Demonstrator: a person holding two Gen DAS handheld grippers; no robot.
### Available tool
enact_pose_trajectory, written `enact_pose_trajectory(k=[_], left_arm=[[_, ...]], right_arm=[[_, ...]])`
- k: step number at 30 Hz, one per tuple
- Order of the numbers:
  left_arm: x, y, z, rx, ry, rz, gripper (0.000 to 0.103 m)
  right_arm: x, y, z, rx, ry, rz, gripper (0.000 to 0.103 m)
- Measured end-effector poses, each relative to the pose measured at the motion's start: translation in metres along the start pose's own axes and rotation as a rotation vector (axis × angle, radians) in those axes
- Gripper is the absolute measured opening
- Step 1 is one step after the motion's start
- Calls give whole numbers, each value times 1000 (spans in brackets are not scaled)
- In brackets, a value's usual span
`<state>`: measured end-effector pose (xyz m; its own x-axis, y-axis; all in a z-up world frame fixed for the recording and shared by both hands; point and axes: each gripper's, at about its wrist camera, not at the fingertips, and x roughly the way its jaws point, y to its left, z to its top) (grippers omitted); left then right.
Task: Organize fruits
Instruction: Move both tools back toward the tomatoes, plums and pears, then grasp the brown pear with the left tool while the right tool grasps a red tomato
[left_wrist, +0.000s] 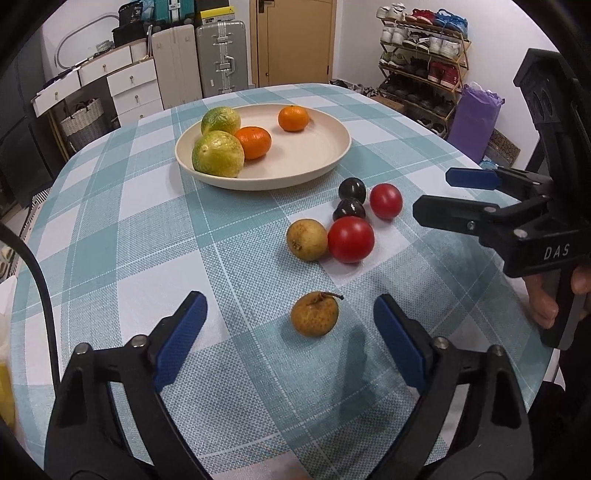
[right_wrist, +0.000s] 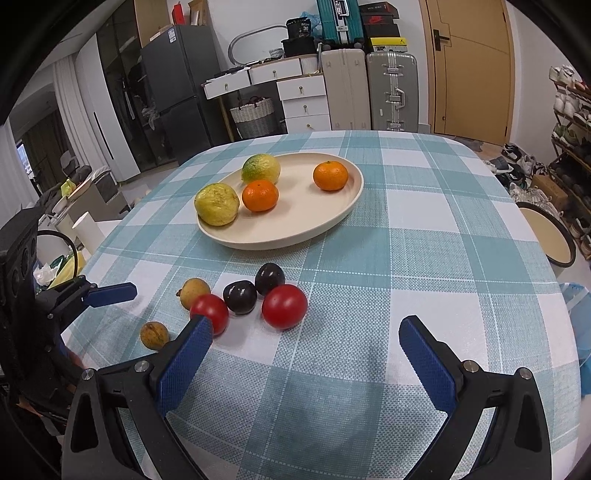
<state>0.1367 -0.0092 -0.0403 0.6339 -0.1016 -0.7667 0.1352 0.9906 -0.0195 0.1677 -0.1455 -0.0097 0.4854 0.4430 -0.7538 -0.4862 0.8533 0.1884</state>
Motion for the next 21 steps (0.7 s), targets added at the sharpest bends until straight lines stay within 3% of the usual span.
enact_pose_trajectory(k=[9, 21], left_arm=[[0, -7, -3, 35, 9, -75, 59], [0, -3, -4, 20, 9, -92, 23]], right_arm=[[1, 0, 1, -5, 3, 0, 103], [3, -2, 0, -2, 5, -6, 103]])
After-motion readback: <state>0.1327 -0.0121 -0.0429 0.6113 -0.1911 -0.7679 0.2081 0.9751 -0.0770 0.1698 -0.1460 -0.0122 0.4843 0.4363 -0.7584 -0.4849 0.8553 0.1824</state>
